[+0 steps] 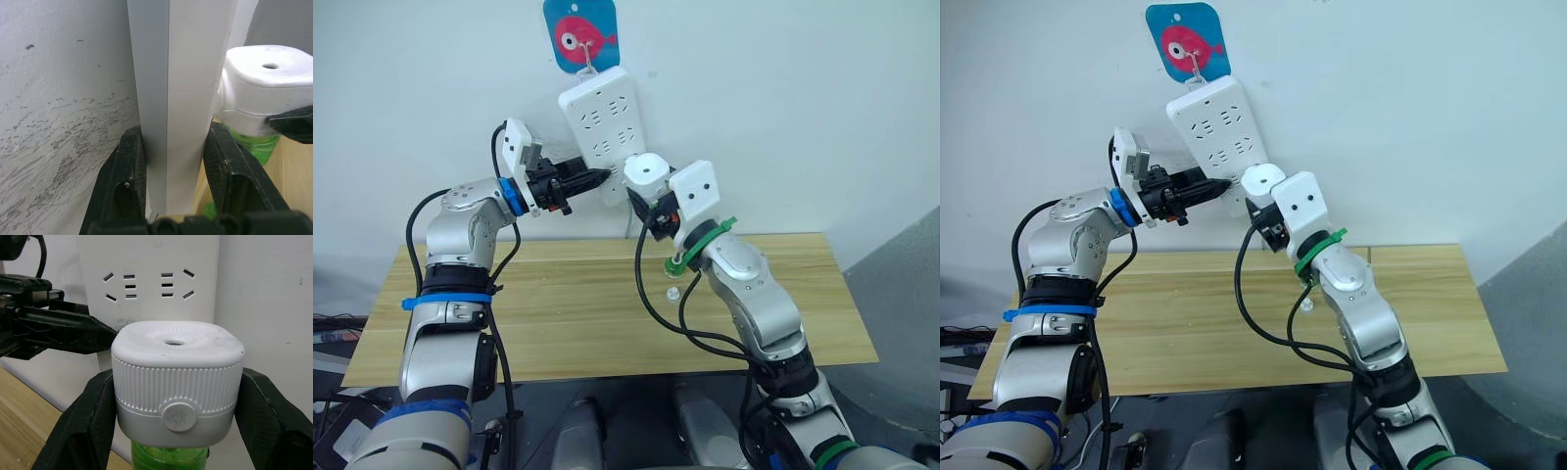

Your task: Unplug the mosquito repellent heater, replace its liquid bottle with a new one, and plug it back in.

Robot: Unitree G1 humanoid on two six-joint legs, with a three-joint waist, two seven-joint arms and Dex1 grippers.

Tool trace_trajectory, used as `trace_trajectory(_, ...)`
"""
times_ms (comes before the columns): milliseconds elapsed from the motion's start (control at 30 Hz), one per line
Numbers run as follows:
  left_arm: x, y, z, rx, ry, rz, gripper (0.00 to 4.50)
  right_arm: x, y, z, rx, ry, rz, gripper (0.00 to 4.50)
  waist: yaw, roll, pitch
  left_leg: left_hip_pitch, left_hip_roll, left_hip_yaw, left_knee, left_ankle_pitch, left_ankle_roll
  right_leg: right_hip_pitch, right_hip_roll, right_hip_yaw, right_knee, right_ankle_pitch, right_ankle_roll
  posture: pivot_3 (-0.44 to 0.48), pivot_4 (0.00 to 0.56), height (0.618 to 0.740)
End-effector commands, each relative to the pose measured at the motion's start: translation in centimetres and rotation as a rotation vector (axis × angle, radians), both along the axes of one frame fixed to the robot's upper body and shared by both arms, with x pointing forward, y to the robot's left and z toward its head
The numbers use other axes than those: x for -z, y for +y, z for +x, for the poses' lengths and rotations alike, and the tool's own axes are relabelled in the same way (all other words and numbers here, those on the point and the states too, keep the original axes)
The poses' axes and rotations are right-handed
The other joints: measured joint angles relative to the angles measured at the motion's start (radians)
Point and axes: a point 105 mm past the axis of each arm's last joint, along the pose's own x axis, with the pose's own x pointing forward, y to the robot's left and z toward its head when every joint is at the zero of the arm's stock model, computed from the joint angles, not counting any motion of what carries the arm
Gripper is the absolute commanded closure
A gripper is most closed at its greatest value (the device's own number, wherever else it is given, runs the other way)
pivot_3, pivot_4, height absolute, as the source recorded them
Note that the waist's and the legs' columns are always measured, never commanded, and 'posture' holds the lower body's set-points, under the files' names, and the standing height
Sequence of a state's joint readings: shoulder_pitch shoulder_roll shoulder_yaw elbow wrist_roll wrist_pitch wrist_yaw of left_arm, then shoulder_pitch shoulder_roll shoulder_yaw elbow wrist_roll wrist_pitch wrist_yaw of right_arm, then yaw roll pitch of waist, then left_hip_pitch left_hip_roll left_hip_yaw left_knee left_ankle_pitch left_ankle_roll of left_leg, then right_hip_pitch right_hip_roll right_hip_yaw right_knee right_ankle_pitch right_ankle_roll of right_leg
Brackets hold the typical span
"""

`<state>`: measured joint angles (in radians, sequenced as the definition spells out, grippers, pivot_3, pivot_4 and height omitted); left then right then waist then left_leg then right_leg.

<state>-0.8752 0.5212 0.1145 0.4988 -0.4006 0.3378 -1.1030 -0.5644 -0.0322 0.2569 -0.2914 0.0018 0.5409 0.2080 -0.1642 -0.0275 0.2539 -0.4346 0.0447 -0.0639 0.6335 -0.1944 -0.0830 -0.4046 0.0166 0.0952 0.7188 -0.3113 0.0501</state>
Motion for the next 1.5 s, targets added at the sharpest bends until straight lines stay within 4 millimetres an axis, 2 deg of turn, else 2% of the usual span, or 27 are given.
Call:
trace_trajectory(33,-1.0,0.2,-0.1,-0.02,-0.032,-0.015,3.15,-1.1,1.0,0.0,-0.038,-0.006,0.02,1.48,0.0,0.0,0.0,0.0,0.0,0.0,0.0,0.0,0.0,0.0,0.0,0.0,0.0,0.0,0.0,-0.178,0.202,0.725)
trace_trajectory(433,-0.9,0.1,-0.1,-0.017,-0.032,-0.02,3.15,-0.4,2.4,1.0,-0.078,0.04,-0.016,1.48,-0.007,0.0,-0.001,0.001,0.001,0.0,0.0,0.003,-0.002,0.0,0.001,0.0,0.001,0.002,-0.001,-0.171,0.196,0.725)
trace_trajectory(733,-0.8,0.3,-0.2,-0.023,-0.029,-0.016,3.15,-0.8,2.0,1.7,-0.085,0.05,0.006,1.48,-0.017,-0.001,-0.001,0.002,0.001,0.0,0.0,0.007,0.001,0.0,0.002,0.001,0.001,0.005,0.0,-0.171,0.196,0.725)
trace_trajectory(867,-0.8,0.5,0.0,-0.039,-0.035,-0.015,3.15,-0.8,2.1,1.3,-0.1,0.067,0.018,1.48,-0.017,-0.001,-0.001,0.002,0.001,0.0,0.0,0.007,0.001,0.0,0.002,0.001,0.001,0.005,0.0,-0.171,0.2,0.725)
trace_trajectory(1000,-0.8,0.7,0.2,-0.052,-0.039,-0.014,3.15,-1.0,1.5,1.2,-0.068,0.058,0.023,0.14,-0.012,-0.001,-0.001,0.002,0.001,0.0,-0.001,0.007,0.001,0.0,0.001,0.0,0.001,0.005,-0.001,-0.172,0.202,0.725)
trace_trajectory(1033,-0.8,0.8,0.2,-0.056,-0.04,-0.014,3.15,-0.9,1.4,1.2,-0.061,0.056,0.014,0.0,-0.008,-0.001,-0.001,0.001,0.001,0.0,-0.003,0.007,0.001,0.0,0.001,0.0,0.001,0.005,-0.001,-0.172,0.202,0.725)
trace_trajectory(1233,-1.0,1.4,0.4,-0.086,-0.047,-0.021,3.15,-1.0,0.0,0.3,-0.036,0.046,0.001,0.0,0.0,-0.001,-0.001,0.0,0.0,0.0,-0.004,0.007,0.001,-0.001,0.0,0.0,-0.003,0.005,-0.001,-0.173,0.204,0.725)
trace_trajectory(1500,-1.9,2.8,1.7,-0.191,-0.088,-0.044,3.15,-0.2,-2.0,-1.7,-0.04,0.048,-0.04,0.0,0.0,-0.001,-0.001,0.0,0.0,0.0,-0.004,0.007,0.001,-0.001,0.0,0.0,-0.002,0.005,0.0,-0.173,0.204,0.725)
